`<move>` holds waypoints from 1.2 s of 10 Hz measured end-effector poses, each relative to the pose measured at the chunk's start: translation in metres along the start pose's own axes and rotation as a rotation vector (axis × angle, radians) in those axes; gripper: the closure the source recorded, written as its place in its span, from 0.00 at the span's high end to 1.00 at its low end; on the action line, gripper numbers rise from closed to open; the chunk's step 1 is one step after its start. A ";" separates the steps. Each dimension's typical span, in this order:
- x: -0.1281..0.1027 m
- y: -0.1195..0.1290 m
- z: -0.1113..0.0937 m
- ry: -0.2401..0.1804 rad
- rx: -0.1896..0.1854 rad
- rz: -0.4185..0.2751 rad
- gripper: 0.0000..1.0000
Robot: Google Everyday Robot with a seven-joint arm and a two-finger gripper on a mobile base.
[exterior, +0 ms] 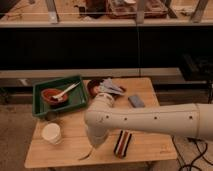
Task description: Place fork in paper cup
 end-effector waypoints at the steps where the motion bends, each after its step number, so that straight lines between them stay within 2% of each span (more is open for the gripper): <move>1: -0.001 -0.004 -0.002 -0.028 0.028 -0.006 0.00; 3: -0.010 -0.027 -0.007 -0.143 0.154 -0.026 0.00; 4: -0.018 -0.046 -0.010 -0.222 0.233 -0.045 0.00; 5: -0.026 -0.066 -0.016 -0.306 0.319 -0.069 0.00; 6: -0.034 -0.092 -0.028 -0.425 0.421 -0.106 0.00; 7: -0.041 -0.111 -0.038 -0.529 0.489 -0.142 0.00; 8: -0.046 -0.129 -0.045 -0.641 0.539 -0.175 0.00; 9: -0.050 -0.148 -0.052 -0.775 0.570 -0.193 0.00; 11: -0.056 -0.175 -0.058 -0.946 0.579 -0.209 0.00; 12: -0.055 -0.183 -0.060 -1.016 0.586 -0.212 0.00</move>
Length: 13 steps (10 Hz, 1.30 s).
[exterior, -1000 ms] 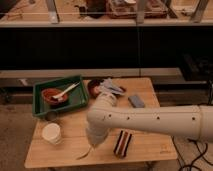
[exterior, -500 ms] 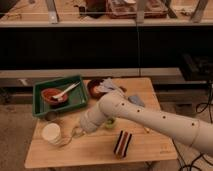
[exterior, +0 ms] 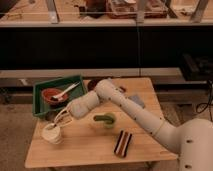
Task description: Place fork in paper cup
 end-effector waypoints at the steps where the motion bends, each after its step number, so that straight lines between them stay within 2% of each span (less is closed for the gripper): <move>1: 0.001 -0.003 0.002 -0.029 0.006 0.004 0.00; 3: 0.000 -0.001 0.000 -0.025 0.002 0.006 0.00; 4: 0.001 0.003 -0.001 -0.025 -0.003 0.032 0.00; 5: 0.006 0.015 0.008 -0.041 -0.019 0.121 0.00; 7: 0.012 0.033 0.020 -0.073 -0.030 0.213 0.00; 9: 0.009 0.040 0.027 -0.085 -0.029 0.227 0.00; 11: -0.001 0.036 0.027 -0.024 -0.032 0.194 0.00; 13: -0.009 0.034 0.019 0.035 -0.010 0.166 0.00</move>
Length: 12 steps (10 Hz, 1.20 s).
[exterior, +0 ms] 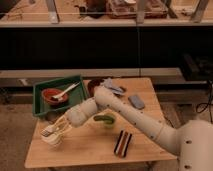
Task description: Place fork in paper cup
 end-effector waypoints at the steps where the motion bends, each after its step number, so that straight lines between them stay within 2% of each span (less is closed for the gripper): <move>1: -0.003 0.001 -0.004 0.006 0.024 -0.018 0.00; 3: -0.004 -0.001 -0.005 -0.024 0.055 -0.049 0.00; 5: -0.002 -0.004 0.005 -0.071 0.058 -0.065 0.00; 8: 0.000 -0.013 0.032 -0.139 0.024 -0.066 0.00; 11: 0.015 -0.008 0.046 -0.180 0.001 -0.033 0.00; 12: 0.019 -0.006 0.047 -0.184 -0.001 -0.025 0.03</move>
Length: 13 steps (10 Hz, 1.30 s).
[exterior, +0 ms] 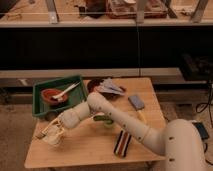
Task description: Place fork in paper cup
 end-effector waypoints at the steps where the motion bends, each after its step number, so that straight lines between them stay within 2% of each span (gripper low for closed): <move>1: 0.003 0.002 -0.002 0.003 0.001 0.004 0.12; 6: 0.010 0.003 -0.006 0.025 -0.011 0.004 0.64; 8: 0.011 0.004 -0.006 0.037 -0.011 0.006 0.78; 13: 0.013 0.003 -0.010 0.060 0.013 -0.007 0.80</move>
